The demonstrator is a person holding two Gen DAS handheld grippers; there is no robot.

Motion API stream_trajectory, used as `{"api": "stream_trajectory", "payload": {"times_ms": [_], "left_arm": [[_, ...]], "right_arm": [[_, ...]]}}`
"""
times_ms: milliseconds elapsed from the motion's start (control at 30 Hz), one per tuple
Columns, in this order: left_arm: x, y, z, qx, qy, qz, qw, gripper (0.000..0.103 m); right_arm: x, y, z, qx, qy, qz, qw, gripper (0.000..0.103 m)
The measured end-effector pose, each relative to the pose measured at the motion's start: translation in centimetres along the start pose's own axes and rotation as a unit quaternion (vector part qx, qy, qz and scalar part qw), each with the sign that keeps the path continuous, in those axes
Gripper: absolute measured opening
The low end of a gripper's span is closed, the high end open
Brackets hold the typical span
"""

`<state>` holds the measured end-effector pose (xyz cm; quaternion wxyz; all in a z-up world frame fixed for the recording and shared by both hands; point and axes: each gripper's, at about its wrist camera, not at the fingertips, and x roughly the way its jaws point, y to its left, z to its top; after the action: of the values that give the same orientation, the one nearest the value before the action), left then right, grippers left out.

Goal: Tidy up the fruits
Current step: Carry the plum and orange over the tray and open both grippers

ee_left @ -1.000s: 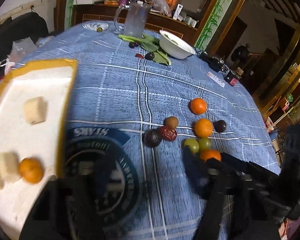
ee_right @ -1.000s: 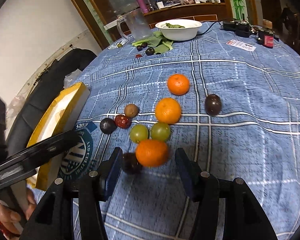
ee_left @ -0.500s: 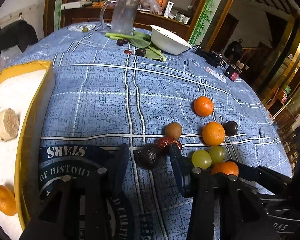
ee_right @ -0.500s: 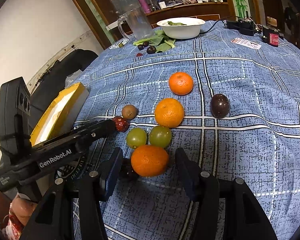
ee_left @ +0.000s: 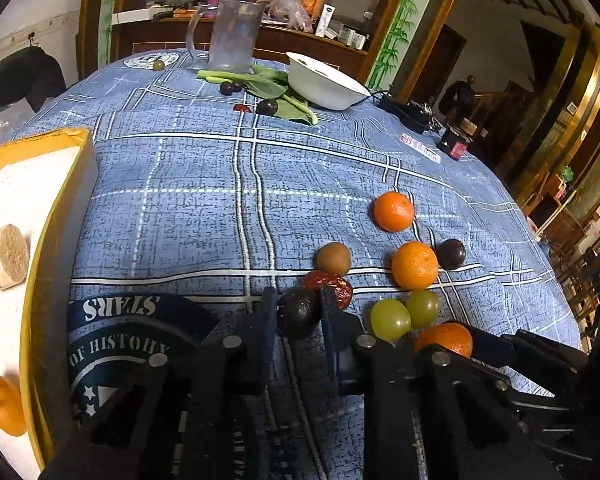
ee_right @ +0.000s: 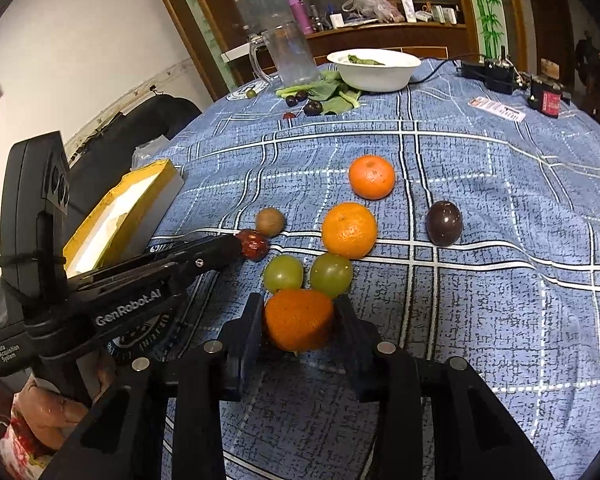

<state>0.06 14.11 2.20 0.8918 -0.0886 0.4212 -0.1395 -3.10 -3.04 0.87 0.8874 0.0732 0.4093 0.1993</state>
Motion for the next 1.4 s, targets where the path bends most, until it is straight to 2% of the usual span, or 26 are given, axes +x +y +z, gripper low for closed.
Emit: {"api": "stream_trajectory", "payload": {"times_ms": [300, 433, 533, 633, 733, 900, 967, 1167, 1400], "left_arm": [[-2.3, -0.6, -0.3, 0.007, -0.033, 0.007, 0.9994, 0.02], [-6.3, 0.3, -1.1, -0.019, -0.047, -0.018, 0.9985, 0.02], [-10.9, 2.5, -1.8, -0.055, -0.084, -0.022, 0.9947, 0.02], [-14.9, 5.7, -2.8, -0.09, -0.117, 0.011, 0.9891, 0.02], [-18.0, 9.6, -4.3, -0.126, -0.131, 0.079, 0.9802, 0.02], [-20.4, 14.2, -6.8, -0.166, -0.127, 0.16, 0.9647, 0.021], [-20.4, 15.0, -7.3, -0.171, -0.118, 0.172, 0.9629, 0.021], [-19.0, 16.6, -8.1, -0.179, -0.1, 0.163, 0.9652, 0.021], [-18.9, 18.0, -8.6, -0.194, -0.1, 0.144, 0.9651, 0.022]], "right_arm": [[-1.6, 0.5, -0.5, 0.0, -0.034, -0.032, 0.999, 0.039], [-3.6, 1.1, -1.1, 0.006, -0.033, -0.018, 0.999, 0.039], [-5.3, 2.4, -0.9, -0.006, -0.041, -0.015, 0.999, 0.039], [-6.6, 4.0, -0.2, -0.005, -0.047, 0.013, 0.999, 0.039], [-7.1, 6.8, 0.1, -0.021, -0.051, 0.04, 0.998, 0.039], [-5.3, 12.8, 0.8, -0.055, -0.027, 0.097, 0.993, 0.039], [-4.1, 15.6, 0.8, -0.074, -0.012, 0.115, 0.991, 0.039], [0.3, 22.1, -0.6, -0.138, 0.035, 0.118, 0.983, 0.039], [3.8, 24.6, -2.2, -0.183, 0.063, 0.091, 0.977, 0.04]]}}
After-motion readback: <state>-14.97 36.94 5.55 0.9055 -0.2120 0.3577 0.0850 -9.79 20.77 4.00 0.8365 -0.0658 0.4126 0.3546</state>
